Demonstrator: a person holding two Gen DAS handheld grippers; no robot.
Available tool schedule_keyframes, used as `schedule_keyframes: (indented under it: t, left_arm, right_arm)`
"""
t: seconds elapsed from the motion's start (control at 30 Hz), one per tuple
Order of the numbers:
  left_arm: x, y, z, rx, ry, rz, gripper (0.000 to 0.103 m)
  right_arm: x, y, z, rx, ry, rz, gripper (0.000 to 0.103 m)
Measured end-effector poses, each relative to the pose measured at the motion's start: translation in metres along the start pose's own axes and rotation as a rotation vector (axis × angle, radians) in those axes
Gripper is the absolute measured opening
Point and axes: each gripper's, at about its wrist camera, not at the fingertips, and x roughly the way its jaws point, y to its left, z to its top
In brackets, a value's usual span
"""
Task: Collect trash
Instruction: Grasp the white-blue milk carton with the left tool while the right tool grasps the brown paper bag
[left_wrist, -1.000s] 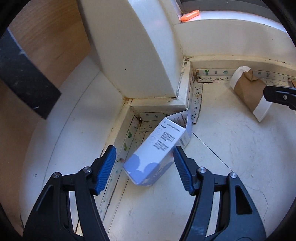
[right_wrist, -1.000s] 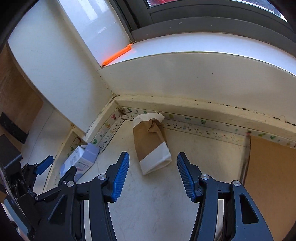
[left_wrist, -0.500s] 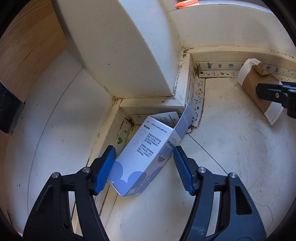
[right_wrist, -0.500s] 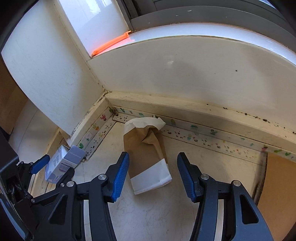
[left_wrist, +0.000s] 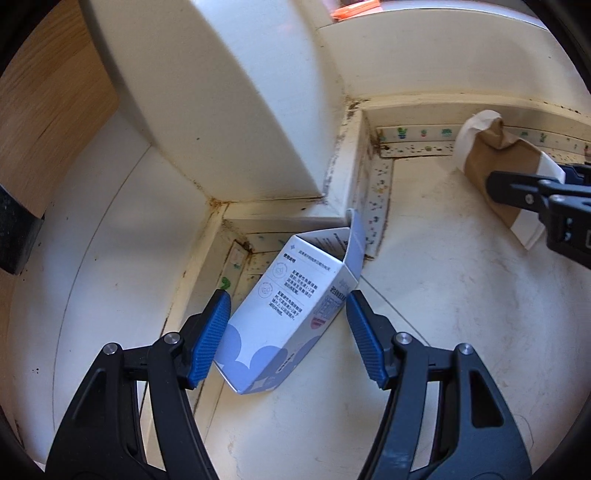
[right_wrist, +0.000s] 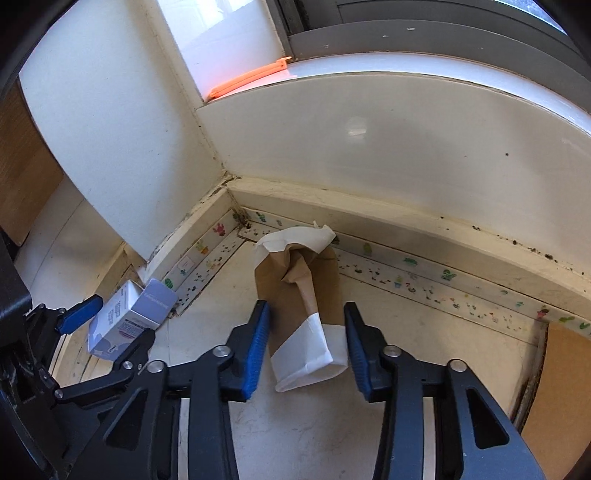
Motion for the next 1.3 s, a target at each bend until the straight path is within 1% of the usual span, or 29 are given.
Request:
schedule_keyframes:
  t: [0.4,0.5,0.6,0.67,0.87,0.9,0.93,1.03,1.07,1.13,1.3]
  left_arm:
    - [-0.009,-0.005,0.014,0.014,0.023,-0.040,0.062]
    - [-0.013,-0.005,0.017,0.009,0.040,-0.072,0.062]
    - [-0.023,-0.011,0.017,0.031,0.042,-0.093,0.062]
    - [-0.031,-0.018,0.016,0.045,0.044,-0.101,0.061]
    - [-0.041,-0.021,0.019,0.067,0.064,-0.121,0.061]
    - [-0.040,-0.020,0.022,0.072,0.070,-0.124,0.060]
    - [-0.040,-0.020,0.023,0.080,0.077,-0.121,0.057]
    - [-0.039,-0.019,0.026,0.108,0.084,-0.118,0.055]
    - [-0.031,-0.022,0.032,0.116,0.085,-0.121,0.054]
    - [-0.028,-0.023,0.034,0.131,0.082,-0.120,0.047]
    - [-0.032,-0.026,0.029,0.135,0.093,-0.145,0.040]
  right_arm:
    - [-0.010,-0.007,-0.005,0.011,0.004,0.009,0.033]
    - [-0.015,-0.010,-0.008,0.015,0.005,0.014,0.032]
    - [-0.017,-0.009,-0.009,0.011,0.007,0.023,0.030]
    - [-0.024,-0.009,-0.011,0.007,0.007,0.028,0.029]
    - [-0.044,-0.011,-0.017,0.011,0.003,0.043,0.027]
    - [-0.046,-0.011,-0.019,0.012,0.002,0.046,0.025]
    - [-0.049,-0.011,-0.020,0.012,0.002,0.050,0.021]
    - [-0.059,-0.010,-0.024,0.011,-0.001,0.058,0.021]
    - [-0.063,-0.010,-0.024,0.010,-0.003,0.061,0.021]
    - [-0.067,-0.008,-0.026,0.005,-0.009,0.068,0.021]
    - [-0.081,-0.006,-0.028,0.003,-0.015,0.089,0.021]
